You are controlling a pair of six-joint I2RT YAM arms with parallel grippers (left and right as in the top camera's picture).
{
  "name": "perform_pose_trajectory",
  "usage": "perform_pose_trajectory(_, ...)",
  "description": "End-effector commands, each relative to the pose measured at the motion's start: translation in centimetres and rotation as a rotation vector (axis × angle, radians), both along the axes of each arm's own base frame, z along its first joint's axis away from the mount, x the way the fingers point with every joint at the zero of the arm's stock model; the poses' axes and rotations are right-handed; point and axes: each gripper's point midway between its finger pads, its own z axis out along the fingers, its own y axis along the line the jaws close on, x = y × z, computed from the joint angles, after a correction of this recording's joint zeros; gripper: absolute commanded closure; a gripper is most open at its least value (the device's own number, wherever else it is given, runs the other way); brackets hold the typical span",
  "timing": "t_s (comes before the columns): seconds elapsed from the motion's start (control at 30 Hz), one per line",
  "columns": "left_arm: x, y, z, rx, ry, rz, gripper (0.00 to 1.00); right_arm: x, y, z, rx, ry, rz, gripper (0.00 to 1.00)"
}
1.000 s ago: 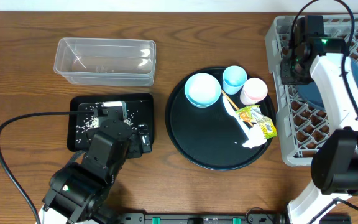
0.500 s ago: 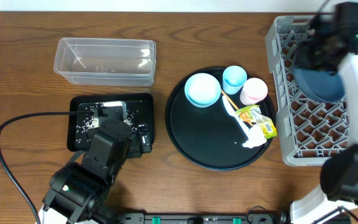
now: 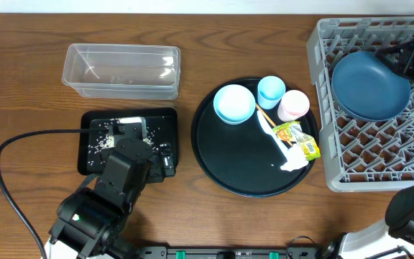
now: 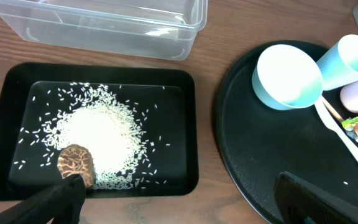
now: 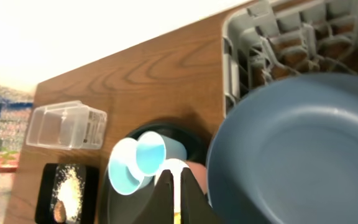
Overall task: Sort waste into correct bins and load items into the dishwasher rack
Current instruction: 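Adjust the blue plate in the rack and withdraw the right gripper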
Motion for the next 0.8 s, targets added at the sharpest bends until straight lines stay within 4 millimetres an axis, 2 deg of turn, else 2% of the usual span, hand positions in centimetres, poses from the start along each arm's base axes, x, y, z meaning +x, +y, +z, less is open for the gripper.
perform_pose_trajectory(0.0,0.2,0.3,0.6,0.007,-0.018,0.011,0.02,-0.8,-2.5,-1.8,-0.167,0.092,-0.081,0.73)
perform_pose_trajectory(0.07,0.2,0.3,0.6,0.007,-0.018,0.011,0.02,-2.0,-5.2,-3.5,-0.275,0.222,-0.223,0.54)
perform_pose_trajectory(0.1,0.2,0.3,0.6,0.007,-0.018,0.011,0.02,-2.6,-6.5,-4.0,-0.304,0.276,-0.304,0.32)
perform_pose_trajectory(0.13,0.2,0.3,0.6,0.007,-0.018,0.011,0.02,-2.8,-7.1,-4.2,-0.308,0.297,-0.347,0.15)
perform_pose_trajectory(0.17,0.2,0.3,0.6,0.007,-0.018,0.011,0.02,-3.1,-7.7,-4.3,-0.303,0.316,-0.392,0.04)
perform_pose_trajectory(0.2,0.2,0.3,0.6,0.007,-0.018,0.011,0.02,-3.2,-8.0,-4.3,-0.295,0.327,-0.421,0.01)
perform_pose_trajectory(0.43,0.2,0.3,0.6,0.007,-0.018,0.011,0.02,-4.8,-9.5,-5.3,-0.331,0.4,-0.48,0.01)
perform_pose_trajectory(0.53,0.2,0.3,0.6,0.007,-0.018,0.011,0.02,-5.8,-10.8,-7.0,-0.391,0.461,-0.537,0.01)
perform_pose_trajectory(0.77,0.2,0.3,0.6,0.007,-0.018,0.011,0.02,-6.5,-10.6,-11.2,-0.341,0.532,-0.592,0.1)
